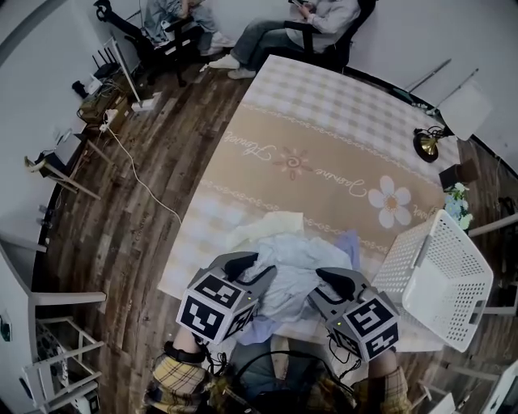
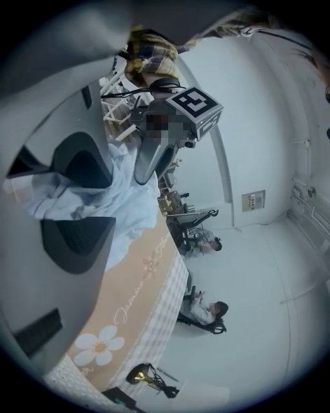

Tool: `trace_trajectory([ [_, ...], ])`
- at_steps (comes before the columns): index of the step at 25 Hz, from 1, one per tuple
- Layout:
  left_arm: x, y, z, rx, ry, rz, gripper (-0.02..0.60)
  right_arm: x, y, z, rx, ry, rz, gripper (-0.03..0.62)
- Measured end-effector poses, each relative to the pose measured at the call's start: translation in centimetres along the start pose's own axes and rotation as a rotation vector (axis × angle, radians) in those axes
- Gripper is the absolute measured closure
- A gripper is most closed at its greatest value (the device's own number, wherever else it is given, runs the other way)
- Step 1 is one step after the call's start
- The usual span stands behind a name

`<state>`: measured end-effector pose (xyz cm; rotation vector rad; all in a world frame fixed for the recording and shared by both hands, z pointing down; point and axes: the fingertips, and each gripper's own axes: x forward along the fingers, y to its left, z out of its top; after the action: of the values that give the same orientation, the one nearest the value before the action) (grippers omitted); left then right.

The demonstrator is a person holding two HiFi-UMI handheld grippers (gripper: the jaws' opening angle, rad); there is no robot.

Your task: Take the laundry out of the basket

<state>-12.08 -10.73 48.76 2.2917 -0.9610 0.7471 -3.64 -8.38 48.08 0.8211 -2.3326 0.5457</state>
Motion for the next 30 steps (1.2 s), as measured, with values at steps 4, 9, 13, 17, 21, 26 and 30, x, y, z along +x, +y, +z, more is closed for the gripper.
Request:
trace_trajectory([
  [4, -1.7, 1.0, 1.6, 0.006, -0.053, 0.064, 0.385, -1.6, -0.1, 0.4, -0.045, 0.028, 0.006, 0.436],
  [9, -4.4, 0.5, 5.1, 0.007, -0.172, 0.121, 0.385, -4.3, -0.4, 1.9, -0.183, 0.062, -0.005, 0.431],
  [13, -5.6, -2.2, 8.2, 0.026, -0.25, 0.1, 0.385, -7.2, -1.0, 3.7, -0.197, 0.008, -0.002, 0.431],
  [17, -5.7, -5.3, 11.3, 0.04, -0.32, 0.031, 0.385, -10.3, -2.3, 6.6, -0.135, -0.138, -0.004, 0.43],
  [21, -5.2, -9.7, 14.0, 0.049, -0.393, -0.082, 0.385, -13.9, -3.6, 8.7, -0.081, -0.288, -0.056, 0.43],
  [26, -3.7, -16.3, 18.6, 0.112, -0.478, -0.185, 0.387, -19.7, -6.2, 9.9, -0.035, -0.455, -0.123, 0.452],
  [30, -2.7, -21.9, 21.7, 0.145, -0.553, -0.273, 0.419, -24.3, -8.7, 9.4, -0.003, -0.55, -0.226, 0.498],
])
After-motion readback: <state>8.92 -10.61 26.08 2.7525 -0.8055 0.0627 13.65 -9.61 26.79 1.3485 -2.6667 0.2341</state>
